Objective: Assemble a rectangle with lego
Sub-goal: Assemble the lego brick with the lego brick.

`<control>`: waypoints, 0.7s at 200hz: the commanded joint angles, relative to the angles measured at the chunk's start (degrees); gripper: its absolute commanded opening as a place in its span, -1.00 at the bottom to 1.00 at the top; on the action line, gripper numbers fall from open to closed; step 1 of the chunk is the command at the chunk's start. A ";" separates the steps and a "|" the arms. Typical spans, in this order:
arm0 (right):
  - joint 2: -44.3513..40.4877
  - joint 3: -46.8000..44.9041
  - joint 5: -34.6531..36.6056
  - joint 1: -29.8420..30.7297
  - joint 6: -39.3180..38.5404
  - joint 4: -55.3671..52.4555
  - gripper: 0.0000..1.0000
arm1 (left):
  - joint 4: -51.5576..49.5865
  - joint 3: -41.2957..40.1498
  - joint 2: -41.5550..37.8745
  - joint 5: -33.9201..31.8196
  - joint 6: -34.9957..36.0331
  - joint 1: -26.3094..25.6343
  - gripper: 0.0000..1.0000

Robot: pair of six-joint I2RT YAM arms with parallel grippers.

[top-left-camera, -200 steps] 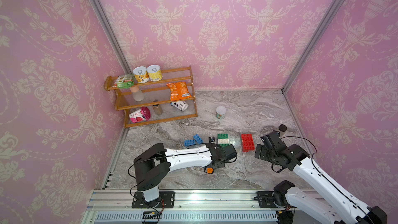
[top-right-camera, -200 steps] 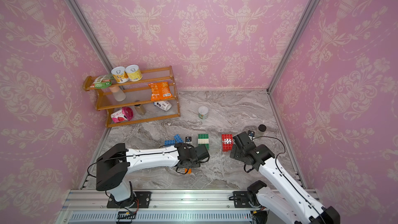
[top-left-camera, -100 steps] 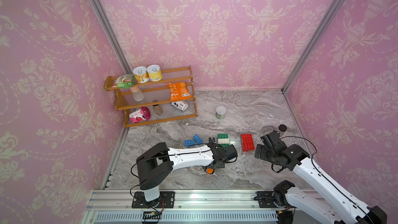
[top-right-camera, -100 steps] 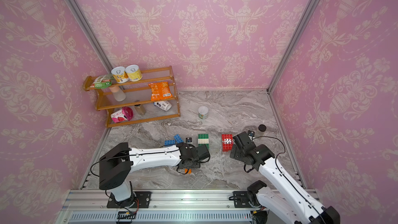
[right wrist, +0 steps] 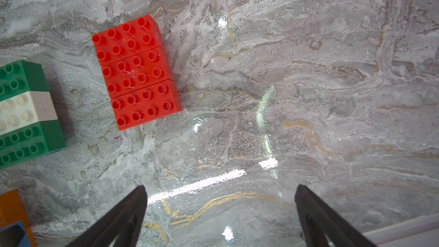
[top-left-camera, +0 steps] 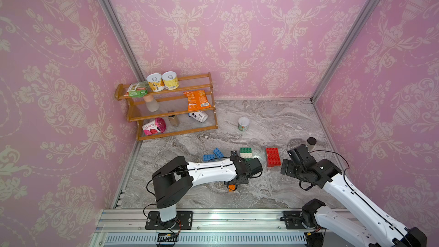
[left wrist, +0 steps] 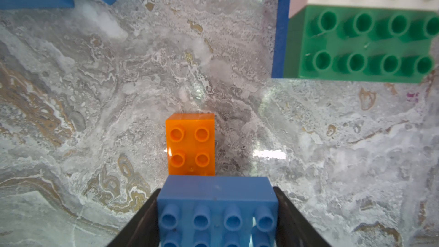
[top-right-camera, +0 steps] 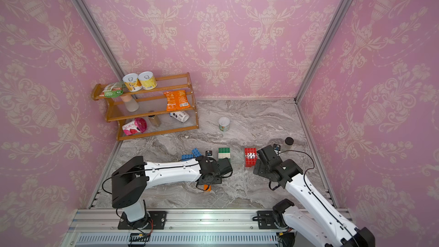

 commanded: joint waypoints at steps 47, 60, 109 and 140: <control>0.05 -0.57 -0.14 -0.49 -0.56 -0.04 0.99 | -1.45 1.19 1.48 1.53 0.72 0.64 -1.00; 0.11 -0.59 -0.16 -0.43 -0.64 0.13 0.99 | -1.35 1.19 1.69 1.89 0.85 0.67 -1.00; 0.32 -0.74 -0.15 -0.43 -0.68 0.26 0.99 | -1.51 1.25 1.83 2.39 0.63 0.76 -1.00; 0.40 -0.83 -0.22 -0.45 -0.65 0.38 0.99 | -1.96 1.23 1.76 2.31 0.50 0.71 -1.00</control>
